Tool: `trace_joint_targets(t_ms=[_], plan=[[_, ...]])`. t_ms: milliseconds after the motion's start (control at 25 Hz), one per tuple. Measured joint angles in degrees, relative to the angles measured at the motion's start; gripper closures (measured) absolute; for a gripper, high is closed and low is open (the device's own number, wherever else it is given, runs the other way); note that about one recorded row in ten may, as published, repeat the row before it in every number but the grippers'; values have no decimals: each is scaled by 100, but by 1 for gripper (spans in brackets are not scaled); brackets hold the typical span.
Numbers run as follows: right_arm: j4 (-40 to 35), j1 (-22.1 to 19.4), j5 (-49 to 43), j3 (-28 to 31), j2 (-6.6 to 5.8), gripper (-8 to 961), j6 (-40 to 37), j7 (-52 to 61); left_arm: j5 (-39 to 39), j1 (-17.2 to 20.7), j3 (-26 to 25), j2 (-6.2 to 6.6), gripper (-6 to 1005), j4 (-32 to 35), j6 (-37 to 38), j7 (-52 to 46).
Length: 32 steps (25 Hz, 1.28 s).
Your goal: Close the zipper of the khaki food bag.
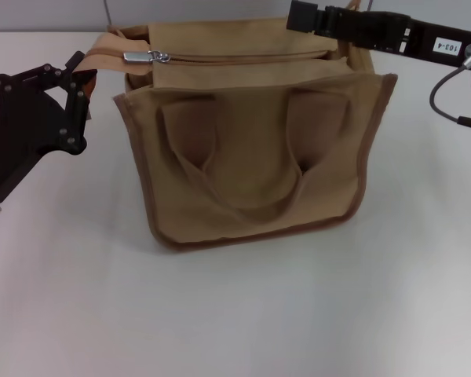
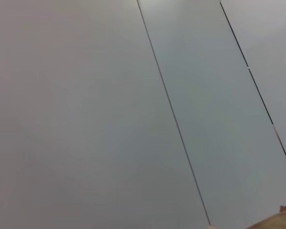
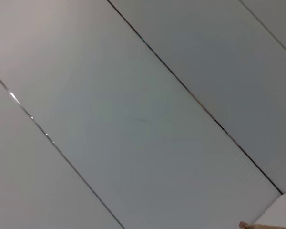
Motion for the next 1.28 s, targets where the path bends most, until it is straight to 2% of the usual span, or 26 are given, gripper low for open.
trace_joint_targets(t_ms=[240, 480, 680, 920, 1040, 1280], plan=[[-479, -69, -53, -68, 73, 173, 186, -682, 0, -5, 0, 0, 985, 0, 23, 0], [-812, -68, -134, -120, 76, 173, 428, -1474, -5, -5, 0, 0, 985, 2, 54, -1], [-929, 15, -188, -470, 73, 173, 494, -1966, -49, 23, 0, 0, 985, -44, 56, -7], [-1393, -34, -191, -785, 199, 173, 502, -2591, -67, 26, 0, 5, 985, -65, 56, -16], [-1437, 20, -190, -866, 203, 173, 506, -2499, -71, 27, -7, 8, 985, -67, 53, -24], [-1394, 347, -215, -945, 133, 174, 309, -1078, -78, 24, -60, 4, 985, -76, 51, -29]])
